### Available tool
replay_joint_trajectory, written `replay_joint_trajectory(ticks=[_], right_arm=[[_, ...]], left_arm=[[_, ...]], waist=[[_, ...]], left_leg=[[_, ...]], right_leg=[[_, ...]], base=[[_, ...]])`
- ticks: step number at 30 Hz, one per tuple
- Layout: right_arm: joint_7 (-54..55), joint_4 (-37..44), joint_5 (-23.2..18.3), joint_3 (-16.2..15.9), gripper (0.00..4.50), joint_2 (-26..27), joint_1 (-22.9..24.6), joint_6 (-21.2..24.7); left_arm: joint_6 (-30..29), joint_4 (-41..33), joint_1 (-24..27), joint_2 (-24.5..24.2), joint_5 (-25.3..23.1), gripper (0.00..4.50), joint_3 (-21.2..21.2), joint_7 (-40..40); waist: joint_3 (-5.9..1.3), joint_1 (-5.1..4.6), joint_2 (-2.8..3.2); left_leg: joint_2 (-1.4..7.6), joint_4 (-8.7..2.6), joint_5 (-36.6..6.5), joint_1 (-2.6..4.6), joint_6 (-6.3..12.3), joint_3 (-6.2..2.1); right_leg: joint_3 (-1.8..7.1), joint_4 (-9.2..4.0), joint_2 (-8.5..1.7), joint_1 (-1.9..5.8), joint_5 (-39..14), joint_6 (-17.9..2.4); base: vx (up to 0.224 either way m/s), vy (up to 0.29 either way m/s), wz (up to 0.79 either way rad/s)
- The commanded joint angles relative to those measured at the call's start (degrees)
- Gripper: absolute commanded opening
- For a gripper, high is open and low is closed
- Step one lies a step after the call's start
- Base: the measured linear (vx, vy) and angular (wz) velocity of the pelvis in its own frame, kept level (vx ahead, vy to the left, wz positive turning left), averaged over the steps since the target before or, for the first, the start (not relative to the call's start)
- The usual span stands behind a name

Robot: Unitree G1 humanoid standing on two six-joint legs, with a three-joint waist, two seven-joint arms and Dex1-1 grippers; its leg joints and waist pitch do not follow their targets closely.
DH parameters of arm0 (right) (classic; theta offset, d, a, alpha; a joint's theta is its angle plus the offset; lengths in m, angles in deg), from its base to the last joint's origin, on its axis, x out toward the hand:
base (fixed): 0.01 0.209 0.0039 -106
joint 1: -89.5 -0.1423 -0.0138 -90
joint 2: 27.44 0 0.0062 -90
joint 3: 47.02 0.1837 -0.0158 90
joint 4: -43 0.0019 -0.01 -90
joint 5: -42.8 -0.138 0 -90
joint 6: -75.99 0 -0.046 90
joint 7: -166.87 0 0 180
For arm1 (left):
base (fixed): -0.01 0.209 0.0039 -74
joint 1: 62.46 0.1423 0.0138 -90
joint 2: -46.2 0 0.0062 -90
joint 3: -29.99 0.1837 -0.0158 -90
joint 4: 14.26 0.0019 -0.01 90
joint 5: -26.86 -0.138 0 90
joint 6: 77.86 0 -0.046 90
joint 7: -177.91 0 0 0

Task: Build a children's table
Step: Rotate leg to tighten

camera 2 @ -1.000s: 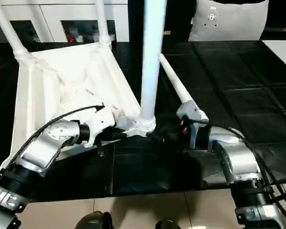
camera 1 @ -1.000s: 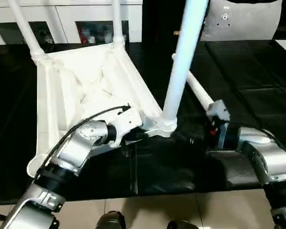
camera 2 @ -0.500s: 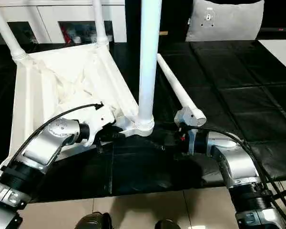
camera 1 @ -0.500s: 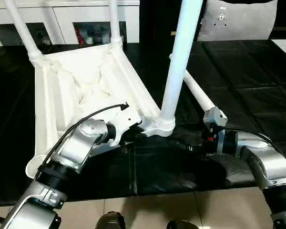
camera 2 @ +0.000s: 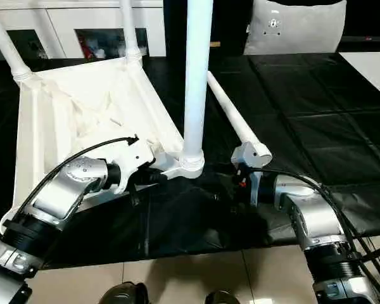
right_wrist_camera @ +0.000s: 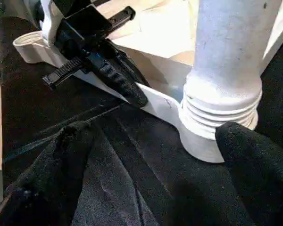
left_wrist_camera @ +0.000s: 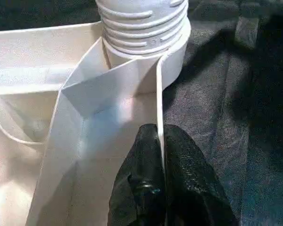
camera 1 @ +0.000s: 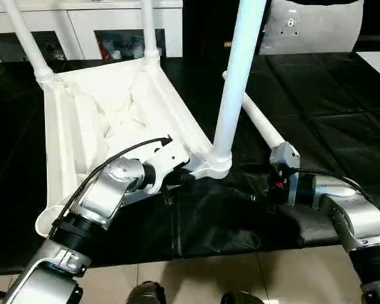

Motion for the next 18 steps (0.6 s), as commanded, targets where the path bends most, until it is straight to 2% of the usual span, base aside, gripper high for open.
replay_joint_trajectory(ticks=[1, 2, 3, 5, 6, 10, 12, 13, 14, 15, 18], right_arm=[[-0.68, 0.88, -0.05, 0.29, 4.50, -0.75, -0.63, -0.70], [-0.87, 0.54, -0.07, 0.35, 4.50, -0.82, -0.92, -0.86], [-1.22, -0.13, 0.45, 0.13, 4.50, -1.04, -1.40, -1.89], [-1.95, -0.78, 1.04, -0.33, 4.50, -1.33, -1.89, -3.12], [-1.99, -0.79, 1.06, -0.35, 4.50, -1.34, -1.91, -3.16], [-6.59, -1.15, 1.25, -2.36, 4.50, -2.26, -2.66, -5.09], [-8.18, -1.42, 1.10, -3.12, 4.50, -2.59, -3.10, -4.88], [-8.34, -1.55, 1.10, -3.21, 4.31, -2.60, -3.23, -4.82], [-9.36, -2.41, 1.28, -3.82, 4.31, -2.72, -3.95, -4.71], [-9.52, -2.52, 1.35, -3.93, 4.31, -2.75, -4.03, -4.76], [-11.35, -4.00, 2.50, -5.33, 4.03, -3.09, -5.06, -5.38]], left_arm=[[4.71, -0.99, 0.00, -1.35, -0.04, 0.03, 0.93, -2.81], [6.41, -1.13, 0.19, -2.11, -0.11, 0.03, 1.86, -4.74], [11.73, -0.93, 0.58, -3.39, -0.50, 0.03, 3.48, -7.86], [16.34, -0.76, 1.12, -4.41, -0.07, 0.03, 4.67, -11.43], [16.43, -0.76, 1.15, -4.43, -0.03, 0.03, 4.69, -11.56], [17.63, -1.32, 1.07, -6.09, -0.04, 0.03, 7.24, -16.48], [18.45, -1.34, 0.92, -6.21, 0.52, 0.03, 7.60, -18.12], [18.75, -1.24, 0.86, -6.23, 0.55, 0.01, 7.67, -18.31], [20.48, -0.48, 0.61, -6.24, 0.61, 0.01, 7.84, -19.39], [20.64, -0.37, 0.57, -6.22, 0.57, 0.01, 7.84, -19.46], [22.07, 1.19, -0.18, -5.95, -0.08, 0.00, 7.88, -19.70]], waist=[[-5.15, 0.30, -0.46], [-5.14, 0.25, -0.78], [-5.03, 0.33, -0.66], [-5.11, 0.47, -0.57], [-5.05, 0.68, -0.37], [-4.90, 1.53, -0.17], [-4.86, 2.02, -0.25], [-4.89, 2.07, -0.33], [-4.92, 2.29, -0.34], [-4.93, 2.27, -0.56], [-4.86, 2.34, -0.61]], left_leg=[[3.21, -3.66, -8.43, 1.35, 5.32, -1.34], [3.25, -3.69, -8.12, 1.43, 5.52, -1.21], [3.24, -3.71, -8.26, 1.35, 5.71, -1.24], [3.34, -3.70, -8.77, 1.58, 5.44, -1.14], [3.51, -3.76, -9.21, 1.88, 5.05, -1.00], [3.74, -4.04, -11.00, 2.10, 3.87, -0.97], [3.79, -4.18, -12.17, 2.22, 3.20, -0.96], [3.76, -4.19, -12.21, 2.14, 3.10, -0.98], [3.76, -4.18, -12.24, 2.18, 2.99, -0.98], [3.67, -4.17, -12.14, 2.04, 2.95, -0.97], [3.63, -4.14, -12.06, 1.96, 2.90, -0.95]], right_leg=[[2.98, -3.94, -3.99, 2.97, -6.59, -13.24], [3.02, -3.90, -3.95, 2.90, -5.89, -13.41], [2.99, -3.90, -3.99, 2.85, -6.29, -13.42], [3.03, -3.84, -4.01, 2.69, -6.88, -13.24], [3.08, -3.85, -3.91, 2.43, -7.18, -13.35], [3.16, -3.74, -3.98, 2.28, -8.33, -13.35], [3.19, -3.82, -4.06, 2.30, -9.28, -13.18], [3.20, -3.77, -4.09, 2.39, -9.30, -13.13], [3.27, -3.79, -4.22, 2.36, -9.38, -13.12], [3.25, -3.75, -4.24, 2.49, -9.60, -13.12], [3.32, -3.91, -4.27, 2.45, -10.60, -12.62]], base=[[0.000, 0.000, 0.00], [0.000, 0.000, 0.00], [0.000, 0.000, 0.00], [0.000, 0.000, 0.00], [0.000, 0.000, 0.00], [0.000, 0.000, 0.00], [0.000, 0.000, 0.00], [0.000, 0.000, 0.00], [0.000, 0.000, 0.00], [0.000, 0.000, 0.00], [0.000, 0.000, 0.00]])
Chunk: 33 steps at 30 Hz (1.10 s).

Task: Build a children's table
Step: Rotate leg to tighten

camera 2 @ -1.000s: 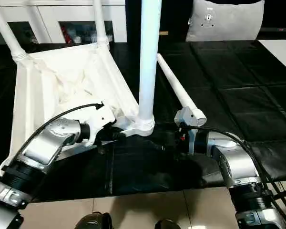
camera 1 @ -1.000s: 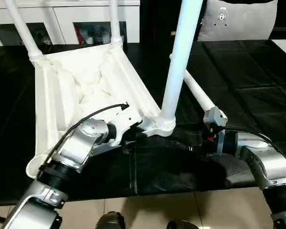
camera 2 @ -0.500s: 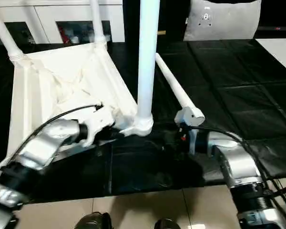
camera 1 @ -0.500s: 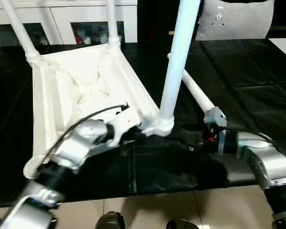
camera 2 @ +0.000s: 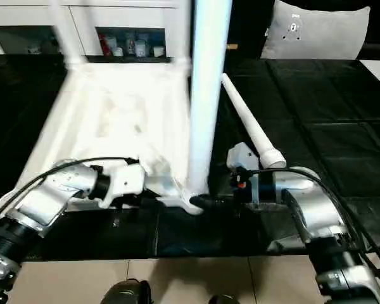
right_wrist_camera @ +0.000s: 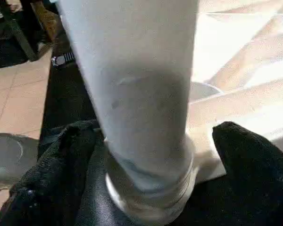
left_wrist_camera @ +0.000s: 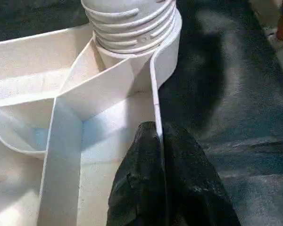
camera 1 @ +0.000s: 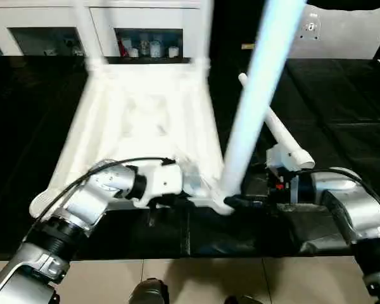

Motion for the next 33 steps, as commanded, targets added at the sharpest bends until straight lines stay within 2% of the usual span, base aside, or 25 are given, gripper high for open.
replay_joint_trajectory(ticks=[1, 6, 11, 12, 14, 16, 18, 19, 21, 22, 23, 24, 25, 26, 27, 28, 29, 30, 31, 32, 33], right_arm=[[-1.58, -1.07, 0.95, -1.14, 3.95, -0.69, -0.89, -0.72], [-2.17, -1.84, 1.39, -1.85, 3.63, -0.59, -1.52, -0.87], [-3.05, -2.46, 1.63, -2.27, 3.16, -0.59, -2.00, -1.37], [-3.14, -2.59, 1.60, -2.26, 2.95, -0.57, -2.08, -1.38], [-3.21, -2.49, 1.51, -2.31, 2.86, -0.51, -2.00, -1.32], [-3.25, -2.49, 1.48, -2.37, 2.76, -0.49, -1.97, -1.34], [-2.91, -1.43, 0.56, -2.18, 2.69, 0.17, -1.11, 0.13], [-2.81, -1.19, 0.44, -2.09, 2.67, 0.31, -0.93, 0.46], [-1.89, 0.00, -0.27, -1.72, 2.65, 0.86, -0.14, 2.15], [-1.03, 0.85, -0.71, -1.53, 2.65, 1.25, 0.44, 3.48], [1.96, 2.06, -1.04, -1.01, 2.65, 2.50, 1.47, 5.95], [8.49, 2.96, -0.32, -0.09, 2.65, 5.24, 2.75, 8.34], [10.76, 3.00, 0.13, 0.22, 2.65, 6.22, 3.06, 8.73], [13.74, 2.85, 0.84, 0.62, 2.65, 7.52, 3.36, 8.91], [17.96, 1.83, 2.03, 1.17, 2.65, 9.46, 3.27, 9.14], [20.65, 1.04, 2.65, 1.59, 2.65, 10.77, 3.07, 9.41], [25.08, -0.21, 3.52, 2.39, 2.65, 13.01, 2.68, 10.03], [25.99, -0.51, 3.68, 2.56, 2.65, 13.50, 2.55, 10.00], [28.26, -1.26, 4.07, 3.00, 2.65, 14.73, 2.20, 9.89], [32.89, -2.49, 4.72, 4.05, 2.65, 17.33, 1.36, 10.36], [38.28, -3.41, 5.53, 5.24, 2.64, 19.98, 0.42, 11.27]], left_arm=[[3.07, 0.03, -1.35, 0.38, -1.60, 0.00, 2.10, -3.49], [3.62, 0.80, -1.65, 0.32, -1.82, 0.00, 2.10, -3.30], [4.22, 1.75, -1.89, 0.26, -1.77, 0.00, 2.07, -2.81], [4.38, 1.99, -1.99, 0.29, -1.86, 0.00, 2.08, -2.71], [4.42, 2.17, -2.07, 0.37, -1.87, 0.00, 2.01, -2.49], [4.49, 2.28, -2.11, 0.42, -1.82, 0.00, 1.97, -2.42], [2.42, 1.84, -1.68, 0.85, -1.02, 0.00, 0.95, -1.17], [1.95, 1.71, -1.58, 0.94, -0.83, 0.00, 0.74, -0.94], [-0.51, 0.97, -1.16, 1.55, -0.07, 0.00, -0.31, 0.61], [-2.33, 0.39, -0.87, 2.07, 0.45, 0.00, -1.12, 1.94], [-6.04, -0.92, -0.31, 3.24, 1.23, 0.00, -2.65, 4.96], [-11.58, -3.16, 0.64, 5.51, 2.30, 0.00, -4.92, 9.96], [-13.25, -3.82, 0.92, 6.27, 2.62, 0.00, -5.58, 11.48], [-15.19, -4.62, 1.26, 7.24, 2.97, 0.00, -6.33, 13.28], [-17.67, -5.44, 1.62, 8.79, 2.93, 0.00, -7.15, 16.04], [-19.15, -5.91, 1.78, 9.87, 2.78, 0.00, -7.61, 17.82], [-21.53, -6.68, 1.99, 11.74, 2.49, 0.00, -8.32, 20.74], [-21.99, -6.80, 1.99, 12.23, 2.41, 0.00, -8.50, 21.46], [-23.13, -7.07, 1.99, 13.49, 2.20, 0.00, -8.94, 23.31], [-25.21, -7.51, 1.76, 16.09, 1.55, 0.00, -9.71, 26.89], [-27.30, -7.99, 1.34, 18.96, 0.45, 0.00, -10.44, 30.88]], waist=[[-4.85, -0.71, -0.55], [-4.98, -0.71, -0.77], [-4.87, -0.70, -0.74], [-4.84, -0.74, -0.96], [-4.82, -0.73, -0.98], [-4.81, -0.73, -0.88], [-4.68, -0.74, -0.53], [-4.68, -0.77, -0.62], [-4.70, -0.73, -0.60], [-4.64, -0.74, -0.37], [-4.54, -0.90, -0.52], [-4.48, -1.04, -0.24], [-4.32, -1.20, -0.40], [-4.24, -1.44, -0.53], [-4.16, -2.07, -0.68], [-4.03, -2.51, -0.76], [-3.91, -3.13, -0.79], [-3.91, -3.69, -0.88], [-3.95, -3.78, -0.77], [-3.93, -4.09, -0.84], [-3.98, -4.50, -0.91]], left_leg=[[3.62, -4.15, -11.95, 1.87, 2.85, -1.08], [3.65, -4.03, -10.41, 1.77, 3.50, -1.06], [3.70, -4.10, -11.38, 1.83, 3.33, -1.07], [3.67, -4.10, -11.50, 1.80, 3.32, -1.03], [3.67, -4.12, -11.27, 1.79, 3.36, -1.03], [3.72, -4.16, -11.44, 1.83, 3.28, -1.07], [3.71, -4.20, -11.87, 1.84, 3.10, -1.09], [3.71, -4.22, -11.94, 1.88, 3.05, -1.06], [3.72, -4.23, -11.90, 1.88, 3.02, -1.11], [3.72, -4.26, -11.96, 1.87, 2.89, -1.13], [3.87, -4.41, -12.18, 1.83, 2.72, -1.12], [3.91, -4.54, -12.88, 1.85, 2.31, -1.19], [3.95, -4.74, -13.07, 1.81, 1.89, -1.32], [3.57, -4.72, -14.91, 1.83, 1.14, -1.37], [3.41, -4.81, -15.61, 1.74, 0.26, -1.48], [3.34, -4.90, -15.69, 1.42, 0.05, -1.58], [3.25, -4.96, -16.34, 1.44, -0.23, -1.56], [3.06, -4.80, -16.54, 1.51, 0.00, -1.55], [3.05, -4.76, -16.19, 1.52, 0.07, -1.55], [2.98, -4.75, -15.69, 1.59, 0.41, -1.42], [2.88, -4.69, -14.75, 1.45, 0.85, -1.35]], right_leg=[[3.26, -3.98, -4.16, 2.26, -10.69, -12.64], [3.20, -3.70, -4.06, 2.27, -8.95, -12.98], [3.23, -3.94, -4.18, 2.23, -11.06, -12.64], [3.24, -4.00, -4.17, 2.22, -11.33, -12.51], [3.24, -4.00, -4.15, 2.20, -11.55, -12.37], [3.24, -4.01, -4.16, 2.16, -11.87, -12.28], [3.27, -4.08, -4.11, 2.07, -11.95, -12.23], [3.28, -4.08, -4.08, 2.09, -11.84, -12.28], [3.27, -4.03, -4.13, 2.13, -11.39, -12.52], [3.28, -3.93, -4.09, 2.15, -11.26, -12.65], [3.34, -3.93, -4.07, 2.19, -11.16, -13.02], [3.38, -3.86, -4.04, 2.02, -11.54, -13.06], [3.34, -3.92, -3.98, 2.02, -12.05, -13.00], [3.25, -4.41, -4.23, 2.06, -15.51, -12.31], [3.23, -4.62, -4.30, 2.13, -18.01, -11.37], [3.19, -4.61, -4.23, 2.21, -18.72, -10.94], [3.21, -4.91, -4.18, 2.14, -20.49, -9.91], [3.25, -5.30, -4.25, 2.04, -21.69, -9.43], [3.28, -5.31, -4.27, 2.05, -21.70, -9.26], [3.37, -5.48, -4.06, 1.82, -21.39, -9.06], [3.38, -5.44, -3.97, 1.91, -20.48, -9.15]], base=[[0.000, 0.000, 0.00], [0.000, 0.000, 0.00], [0.000, 0.000, 0.00], [0.000, 0.000, 0.00], [0.000, 0.000, 0.00], [0.000, 0.000, 0.00], [0.000, 0.000, 0.00], [0.000, 0.000, 0.00], [0.000, 0.000, 0.00], [0.000, 0.000, 0.00], [0.000, 0.000, 0.00], [0.000, 0.000, 0.00], [0.000, 0.000, 0.00], [0.000, 0.000, 0.00], [0.000, 0.000, 0.00], [0.000, 0.000, 0.00], [0.000, 0.000, 0.00], [0.000, 0.000, 0.00], [0.000, 0.000, 0.00], [0.000, 0.000, 0.00], [0.000, 0.000, 0.00]])
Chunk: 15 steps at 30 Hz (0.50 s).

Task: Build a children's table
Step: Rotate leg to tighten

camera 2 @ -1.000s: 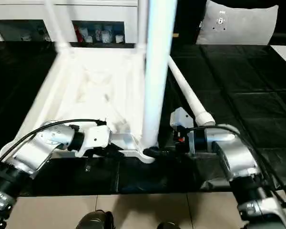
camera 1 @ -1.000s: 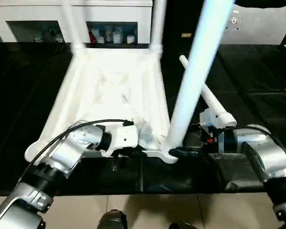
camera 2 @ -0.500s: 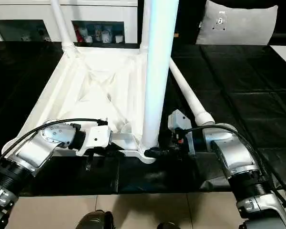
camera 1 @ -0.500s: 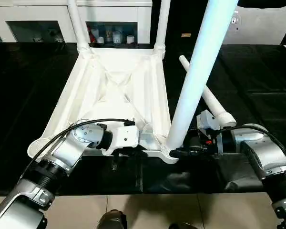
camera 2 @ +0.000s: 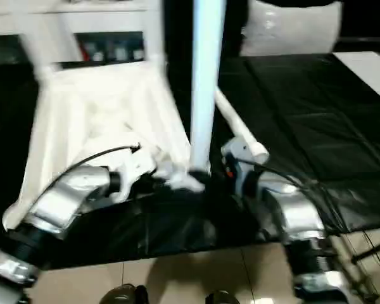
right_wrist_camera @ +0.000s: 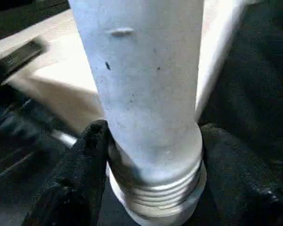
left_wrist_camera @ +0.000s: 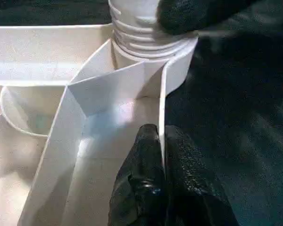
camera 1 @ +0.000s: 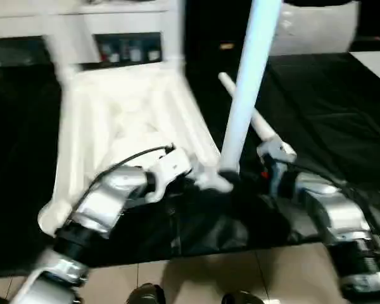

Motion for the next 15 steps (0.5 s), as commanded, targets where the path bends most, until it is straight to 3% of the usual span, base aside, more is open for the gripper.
replay_joint_trajectory(ticks=[1, 5, 6, 7, 9, 12, 13, 15], right_arm=[[5.24, -2.51, 1.23, -2.37, 2.64, 3.76, -0.28, 2.89], [11.75, -3.37, 2.71, -1.31, 2.64, 6.69, -1.28, 2.22], [11.70, -3.50, 2.76, -1.28, 3.20, 6.77, -1.25, 1.33], [11.66, -3.60, 2.79, -1.26, 3.20, 6.83, -1.23, 0.71], [11.47, -3.74, 2.73, -1.15, 3.40, 6.79, -1.15, -0.27], [10.35, -2.98, 2.25, -0.43, 3.68, 6.21, -0.55, -1.38], [8.72, -1.79, 1.96, -0.33, 3.68, 5.16, 0.05, -1.93], [6.45, -0.61, 1.71, -0.42, 3.92, 3.66, 0.70, -2.95]], left_arm=[[-1.26, -3.18, -0.75, 5.43, 1.69, 0.00, -2.27, 7.54], [-2.88, -3.84, -1.65, 8.62, 0.22, 0.00, -1.54, 11.21], [-2.83, -3.91, -1.80, 8.81, 0.05, 0.00, -1.17, 11.28], [-2.79, -3.95, -1.90, 8.93, -0.07, 0.00, -0.93, 11.32], [-2.66, -4.00, -2.07, 9.02, -0.35, 0.00, -0.54, 11.38], [-2.34, -4.17, -1.97, 8.27, -1.44, 0.00, -0.02, 11.14], [-1.57, -3.94, -1.77, 7.20, -2.11, 0.00, 0.18, 10.50], [-0.32, -3.47, -1.59, 5.84, -2.67, 0.00, 0.50, 9.44]], waist=[[-3.79, 0.12, -1.09], [-4.20, -0.22, -0.95], [-4.25, -0.16, -0.91], [-4.38, -0.16, -1.14], [-4.41, 0.17, -0.98], [-4.23, 0.30, -0.97], [-4.31, 0.35, -0.64], [-4.29, 0.51, -0.88]], left_leg=[[2.91, -4.53, -14.12, 1.05, 0.89, -1.63], [2.92, -4.37, -11.63, 1.08, 2.35, -1.51], [2.85, -4.25, -10.60, 1.08, 3.11, -1.41], [2.83, -4.17, -9.94, 1.02, 3.56, -1.30], [2.85, -4.05, -7.98, 0.93, 4.79, -1.24], [2.94, -4.14, -8.75, 0.98, 5.07, -1.23], [2.95, -4.12, -9.06, 1.04, 4.89, -1.26], [3.01, -4.22, -9.94, 1.04, 4.50, -1.34]], right_leg=[[2.95, -5.24, -3.93, 2.16, -19.88, -9.48], [2.92, -4.99, -3.64, 2.23, -14.05, -10.13], [2.97, -4.89, -3.60, 2.23, -11.97, -10.52], [2.96, -4.83, -3.60, 2.33, -10.99, -10.64], [2.97, -4.57, -3.64, 2.43, -8.44, -11.25], [2.93, -4.73, -3.64, 2.43, -9.62, -11.24], [2.93, -4.73, -3.65, 2.44, -10.07, -11.22], [2.92, -4.94, -3.61, 2.58, -10.95, -10.45]], base=[[0.000, 0.000, 0.00], [0.000, 0.000, 0.00], [0.000, 0.000, 0.00], [0.000, 0.000, 0.00], [0.000, 0.000, 0.00], [0.000, 0.000, 0.00], [0.000, 0.000, 0.00], [0.000, 0.000, 0.00]])
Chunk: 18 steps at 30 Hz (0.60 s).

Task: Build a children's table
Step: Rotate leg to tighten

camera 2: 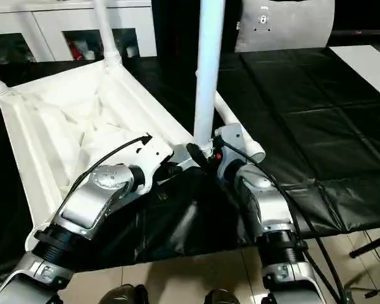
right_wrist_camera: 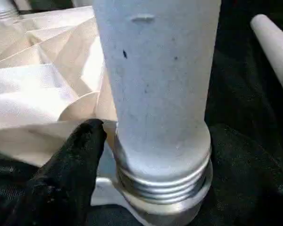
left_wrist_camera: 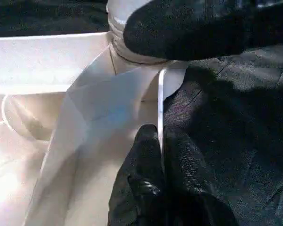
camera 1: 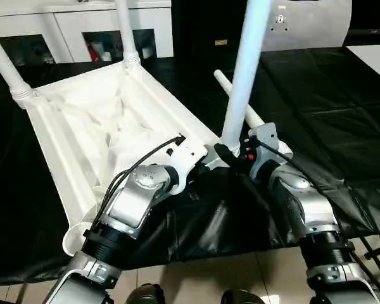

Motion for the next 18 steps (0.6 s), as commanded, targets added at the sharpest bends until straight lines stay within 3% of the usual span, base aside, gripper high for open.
replay_joint_trajectory(ticks=[1, 4, 5, 6, 7, 9, 10, 11, 12, 15, 18], right_arm=[[-4.46, 1.08, -0.67, -2.40, 3.92, -1.02, 1.44, -0.43], [-7.12, 1.95, -1.08, -2.39, 4.23, -2.81, 1.92, -1.74], [-10.11, 2.64, -1.82, -2.24, 4.31, -4.56, 2.33, -3.01], [-10.11, 2.64, -1.82, -2.24, 4.31, -4.56, 2.33, -3.01], [-17.40, 3.87, -4.32, -1.21, 4.38, -9.01, 2.96, -3.81], [-22.18, 4.58, -5.69, -1.11, 4.45, -11.87, 3.38, -3.47], [-23.51, 4.83, -5.88, -1.28, 4.45, -12.72, 3.55, -3.37], [-24.83, 5.10, -6.04, -1.48, 4.45, -13.56, 3.74, -3.30], [-26.40, 5.48, -6.23, -1.71, 4.45, -14.58, 3.96, -3.30], [-29.09, 5.95, -6.62, -1.96, 4.45, -16.43, 4.17, -3.13], [-30.48, 5.76, -6.95, -1.93, 4.45, -17.35, 3.92, -3.28]], left_arm=[[4.04, -1.97, -0.70, -0.88, -0.14, 0.00, 0.20, -1.09], [5.28, -1.48, -0.51, -2.09, 0.04, 0.00, 0.38, -2.49], [7.40, -0.90, -0.39, -3.37, 0.26, 0.00, 0.70, -4.23], [7.40, -0.90, -0.39, -3.37, 0.26, 0.00, 0.70, -4.23], [12.95, 0.26, -0.06, -7.17, 0.92, 0.00, 2.16, -10.70], [15.31, 0.54, 0.18, -9.65, 1.43, 0.00, 3.15, -15.15], [16.00, 0.47, 0.30, -10.44, 1.68, 0.00, 3.47, -16.74], [16.73, 0.39, 0.43, -11.25, 1.92, 0.00, 3.81, -18.35], [18.10, 0.37, 0.48, -12.37, 1.91, 0.00, 4.41, -20.25], [19.63, 0.83, 0.26, -14.22, 1.82, 0.00, 5.36, -22.68], [20.32, 1.30, -0.03, -15.19, 2.04, 0.00, 5.75, -24.29]], waist=[[-4.32, 0.20, -0.75], [-4.33, 0.29, -0.79], [-4.45, 0.30, -0.84], [-4.47, 0.21, -0.86], [-4.49, 0.31, -0.73], [-4.56, 0.66, -0.70], [-4.72, 0.61, -1.16], [-4.76, 0.84, -0.71], [-4.81, 1.07, -0.78], [-4.94, 1.89, -0.65], [-4.99, 2.36, -0.71]], left_leg=[[3.15, -3.88, -10.19, 1.30, 4.43, -1.40], [3.13, -3.84, -10.78, 1.23, 4.34, -1.39], [3.03, -3.81, -10.25, 0.99, 4.39, -1.50], [3.07, -3.73, -10.32, 1.10, 4.57, -1.41], [3.00, -3.72, -10.26, 1.02, 4.76, -1.51], [3.21, -3.59, -9.51, 1.23, 5.70, -1.40], [3.18, -3.51, -9.19, 1.22, 5.98, -1.30], [3.30, -3.45, -8.56, 1.39, 6.16, -1.26], [3.35, -3.43, -8.40, 1.41, 6.38, -1.27], [3.67, -3.44, -8.37, 1.94, 5.97, -1.10], [3.67, -3.51, -8.92, 1.76, 5.16, -1.13]], right_leg=[[2.91, -4.48, -3.60, 2.69, -10.65, -10.57], [2.89, -4.52, -3.69, 2.80, -10.59, -10.62], [2.78, -4.51, -3.74, 3.16, -10.48, -10.65], [2.86, -4.46, -3.76, 2.96, -10.31, -10.86], [2.80, -4.47, -3.78, 3.01, -10.45, -10.84], [2.96, -4.23, -3.66, 2.98, -8.73, -10.98], [2.91, -4.22, -3.59, 3.05, -8.12, -11.28], [2.89, -3.88, -3.68, 2.81, -7.23, -12.19], [2.79, -3.86, -3.62, 2.80, -7.18, -12.55], [2.87, -3.63, -3.60, 2.41, -6.49, -13.48], [2.88, -3.44, -3.75, 2.64, -6.69, -13.63]], base=[[0.000, 0.000, 0.00], [0.000, 0.000, 0.00], [0.000, 0.000, 0.00], [0.000, 0.000, 0.00], [0.000, 0.000, 0.00], [0.000, 0.000, 0.00], [0.000, 0.000, 0.00], [0.000, 0.000, 0.00], [0.000, 0.000, 0.00], [0.000, 0.000, 0.00], [0.000, 0.000, 0.00]])
